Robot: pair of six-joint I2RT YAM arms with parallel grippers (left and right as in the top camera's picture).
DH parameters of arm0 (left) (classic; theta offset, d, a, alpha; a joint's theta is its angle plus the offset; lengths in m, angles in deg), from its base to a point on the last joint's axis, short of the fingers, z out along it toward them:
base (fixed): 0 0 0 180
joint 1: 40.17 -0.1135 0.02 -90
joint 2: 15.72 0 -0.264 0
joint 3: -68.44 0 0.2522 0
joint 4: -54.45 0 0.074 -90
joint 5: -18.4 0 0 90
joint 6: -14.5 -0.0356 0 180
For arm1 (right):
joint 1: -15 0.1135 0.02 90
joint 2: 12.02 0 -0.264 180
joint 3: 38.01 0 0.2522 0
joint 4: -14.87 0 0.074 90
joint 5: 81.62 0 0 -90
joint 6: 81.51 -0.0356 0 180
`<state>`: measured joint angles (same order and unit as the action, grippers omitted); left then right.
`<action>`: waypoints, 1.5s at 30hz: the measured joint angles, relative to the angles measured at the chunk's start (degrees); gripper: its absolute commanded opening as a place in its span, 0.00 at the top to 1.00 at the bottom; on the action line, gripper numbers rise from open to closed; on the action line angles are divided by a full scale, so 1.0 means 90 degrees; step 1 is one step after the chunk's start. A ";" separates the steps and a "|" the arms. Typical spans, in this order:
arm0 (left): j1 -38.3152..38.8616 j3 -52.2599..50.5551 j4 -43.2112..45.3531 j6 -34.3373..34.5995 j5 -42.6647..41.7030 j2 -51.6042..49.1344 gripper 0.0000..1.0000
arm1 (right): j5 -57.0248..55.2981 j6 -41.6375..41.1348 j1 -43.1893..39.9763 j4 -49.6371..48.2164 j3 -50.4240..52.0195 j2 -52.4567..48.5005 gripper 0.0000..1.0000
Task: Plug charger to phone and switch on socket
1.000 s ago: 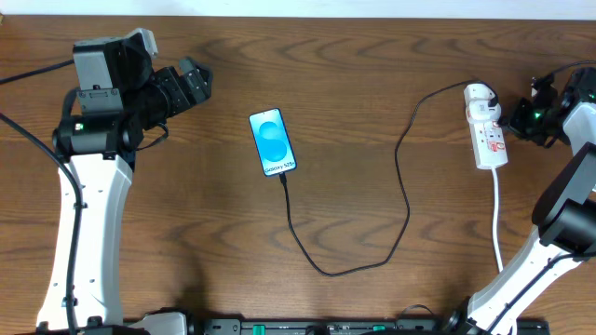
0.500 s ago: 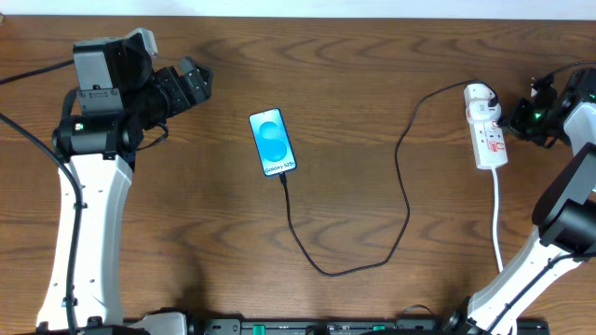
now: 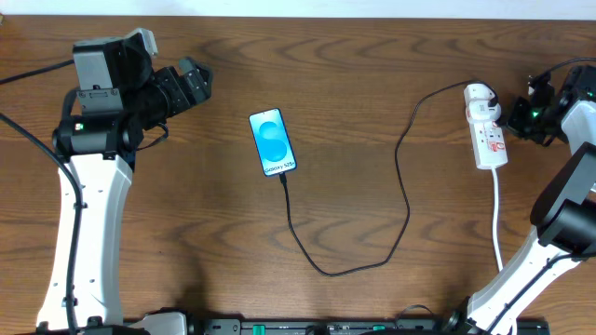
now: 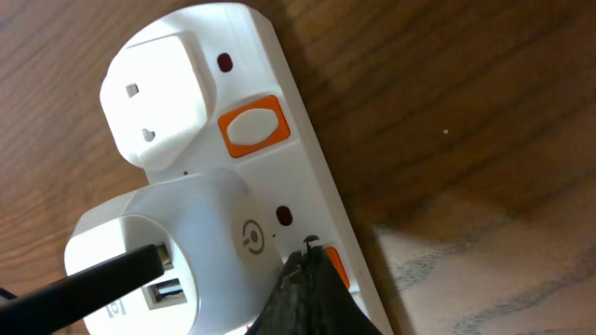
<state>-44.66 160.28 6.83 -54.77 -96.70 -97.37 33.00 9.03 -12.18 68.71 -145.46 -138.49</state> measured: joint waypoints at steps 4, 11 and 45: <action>0.0000 0.0000 0.0000 0.0000 0.0000 0.0000 0.04 | -0.0002 0.0000 0.0000 0.0046 -0.0012 0.0002 0.99; 0.0000 0.0000 0.0000 0.0000 0.0000 0.0000 0.04 | -0.0007 0.0005 0.0000 0.0070 -0.0019 0.0002 0.99; 0.0000 0.0000 0.0000 0.0000 0.0000 0.0000 0.04 | -0.1042 0.0231 0.0408 0.0087 -0.0027 0.0121 0.99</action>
<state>-44.66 160.28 6.83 -54.77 -96.70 -97.37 23.63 11.11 -8.50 69.50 -145.70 -137.40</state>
